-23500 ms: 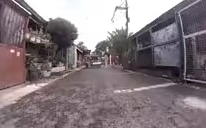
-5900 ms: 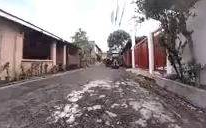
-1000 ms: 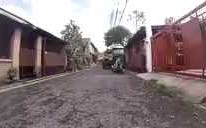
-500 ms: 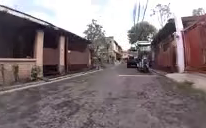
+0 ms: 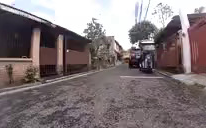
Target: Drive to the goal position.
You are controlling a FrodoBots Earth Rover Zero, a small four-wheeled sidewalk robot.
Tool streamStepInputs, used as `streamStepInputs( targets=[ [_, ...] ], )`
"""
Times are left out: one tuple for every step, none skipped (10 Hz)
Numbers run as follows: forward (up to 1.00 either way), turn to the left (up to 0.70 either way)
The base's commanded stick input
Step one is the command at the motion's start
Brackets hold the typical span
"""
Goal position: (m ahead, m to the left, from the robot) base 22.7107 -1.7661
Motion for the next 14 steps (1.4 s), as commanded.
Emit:
streamStepInputs(
  targets=[
    [0.7,0.0],
    [0.7,0.0],
    [0.7,0.0],
    [0.7,0.0],
    [0.7,0.0],
    [0.7,0.0],
    [0.7,0.0],
    [0.7,0.0],
    [0.7,0.0],
    [0.7,0.0],
    [0.7,0.0],
    [0.7,0.0],
    [0.7,0.0],
    [0.7,0.0]
  ],
)
